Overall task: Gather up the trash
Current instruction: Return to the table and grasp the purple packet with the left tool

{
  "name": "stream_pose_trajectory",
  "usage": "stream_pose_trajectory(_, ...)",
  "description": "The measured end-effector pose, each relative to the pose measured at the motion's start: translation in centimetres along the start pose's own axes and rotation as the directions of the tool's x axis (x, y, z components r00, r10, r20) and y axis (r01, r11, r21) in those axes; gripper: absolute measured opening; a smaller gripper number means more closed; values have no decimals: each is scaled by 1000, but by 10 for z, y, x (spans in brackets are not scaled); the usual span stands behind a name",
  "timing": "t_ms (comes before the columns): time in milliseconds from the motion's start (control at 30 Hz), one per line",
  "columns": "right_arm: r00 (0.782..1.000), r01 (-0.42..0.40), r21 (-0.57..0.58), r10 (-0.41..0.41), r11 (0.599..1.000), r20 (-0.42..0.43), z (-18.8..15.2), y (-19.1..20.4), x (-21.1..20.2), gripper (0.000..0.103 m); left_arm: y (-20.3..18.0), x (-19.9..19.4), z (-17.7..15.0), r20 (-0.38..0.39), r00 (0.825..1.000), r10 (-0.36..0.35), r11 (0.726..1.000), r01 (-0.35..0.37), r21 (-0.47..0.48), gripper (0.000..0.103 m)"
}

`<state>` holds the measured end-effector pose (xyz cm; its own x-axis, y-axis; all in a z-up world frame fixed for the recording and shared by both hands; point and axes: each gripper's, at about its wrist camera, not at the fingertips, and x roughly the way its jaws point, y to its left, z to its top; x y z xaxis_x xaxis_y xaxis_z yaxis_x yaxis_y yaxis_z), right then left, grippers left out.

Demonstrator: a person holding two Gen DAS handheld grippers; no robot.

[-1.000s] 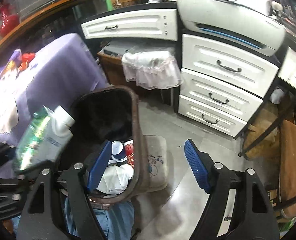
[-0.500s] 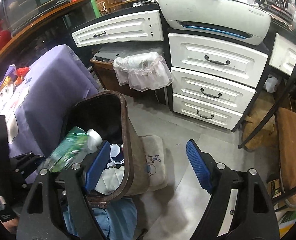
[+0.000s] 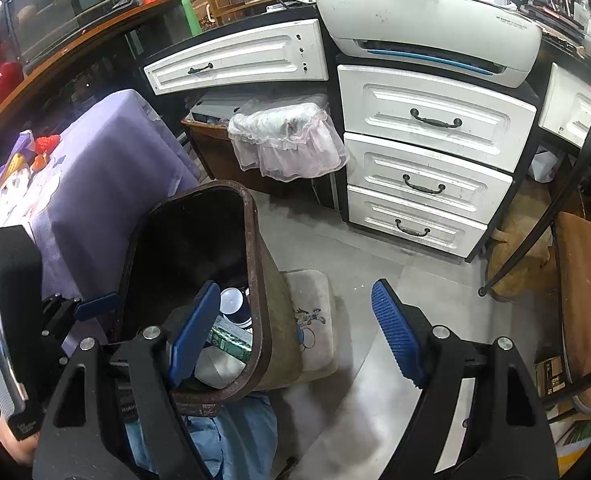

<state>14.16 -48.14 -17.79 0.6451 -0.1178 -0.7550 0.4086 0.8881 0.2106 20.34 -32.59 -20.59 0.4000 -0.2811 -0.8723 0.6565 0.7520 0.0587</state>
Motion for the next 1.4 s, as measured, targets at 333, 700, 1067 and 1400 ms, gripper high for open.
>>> stream_pose_trajectory(333, 999, -14, -5, 14, 1000, 34, 11, 6, -17, 78, 3, -66, -5, 131, 989, -71, 997, 72, 0, 87)
stream_pose_trajectory(700, 984, -154, -107, 163, 982, 73, 36, 79, -41, 82, 56, -143, -12, 304, 953, 14, 999, 1, -49, 93)
stream_pose_trajectory(1067, 949, -281, -339, 313, 898, 42, 50, 218, -42, 82, 183, -180, -25, 345, 912, 222, 956, -134, -261, 95)
stream_pose_trajectory(1400, 921, -353, -484, 388, 801, -29, 69, 324, -20, 82, 314, -202, -46, 297, 875, 382, 857, -214, -469, 95)
